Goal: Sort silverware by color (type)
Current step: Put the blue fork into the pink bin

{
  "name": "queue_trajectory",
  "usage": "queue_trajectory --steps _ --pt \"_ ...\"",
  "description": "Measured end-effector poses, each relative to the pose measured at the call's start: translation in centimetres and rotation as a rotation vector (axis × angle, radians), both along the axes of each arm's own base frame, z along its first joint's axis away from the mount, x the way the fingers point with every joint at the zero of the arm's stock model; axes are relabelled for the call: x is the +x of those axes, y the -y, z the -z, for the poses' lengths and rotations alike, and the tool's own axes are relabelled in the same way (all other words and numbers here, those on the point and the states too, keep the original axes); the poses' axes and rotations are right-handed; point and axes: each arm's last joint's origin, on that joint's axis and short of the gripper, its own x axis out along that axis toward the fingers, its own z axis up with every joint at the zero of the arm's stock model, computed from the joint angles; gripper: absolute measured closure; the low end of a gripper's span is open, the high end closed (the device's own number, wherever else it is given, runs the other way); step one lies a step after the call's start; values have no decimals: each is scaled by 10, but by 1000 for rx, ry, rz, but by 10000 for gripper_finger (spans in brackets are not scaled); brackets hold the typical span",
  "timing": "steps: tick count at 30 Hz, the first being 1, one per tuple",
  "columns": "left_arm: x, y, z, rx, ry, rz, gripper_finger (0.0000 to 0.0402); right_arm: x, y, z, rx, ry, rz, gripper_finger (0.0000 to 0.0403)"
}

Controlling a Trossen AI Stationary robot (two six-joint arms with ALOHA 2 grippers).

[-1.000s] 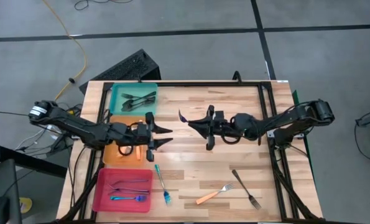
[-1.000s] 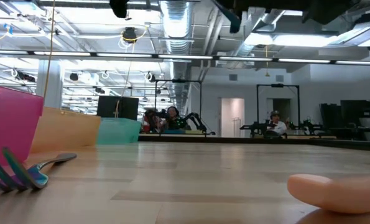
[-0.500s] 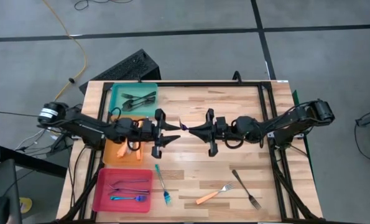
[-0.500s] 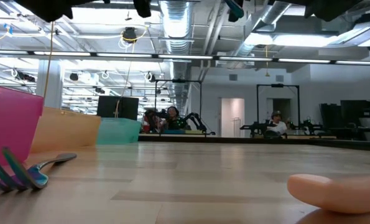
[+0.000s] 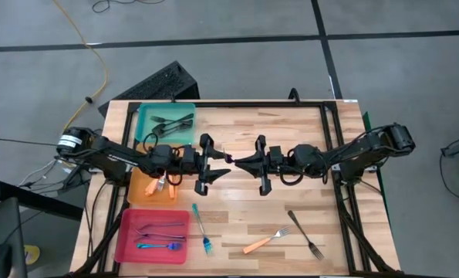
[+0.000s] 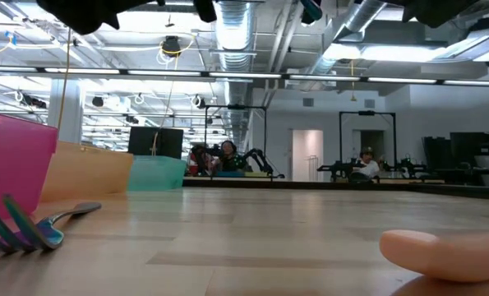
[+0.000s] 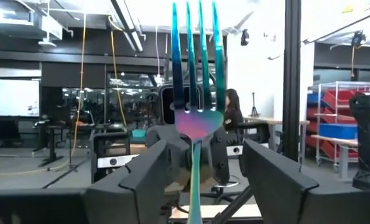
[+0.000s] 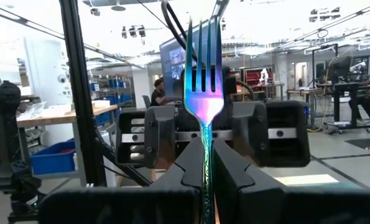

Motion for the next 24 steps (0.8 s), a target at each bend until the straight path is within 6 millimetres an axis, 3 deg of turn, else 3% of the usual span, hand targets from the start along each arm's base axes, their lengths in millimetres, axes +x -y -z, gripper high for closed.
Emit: queue_trajectory --steps 14,24 --pt "10 -8 -13 -9 -34 35 201 0 0 1 -17 -5 -1 367" --pt "10 -13 -13 -18 -44 20 267 0 0 1 -22 -11 -16 366"
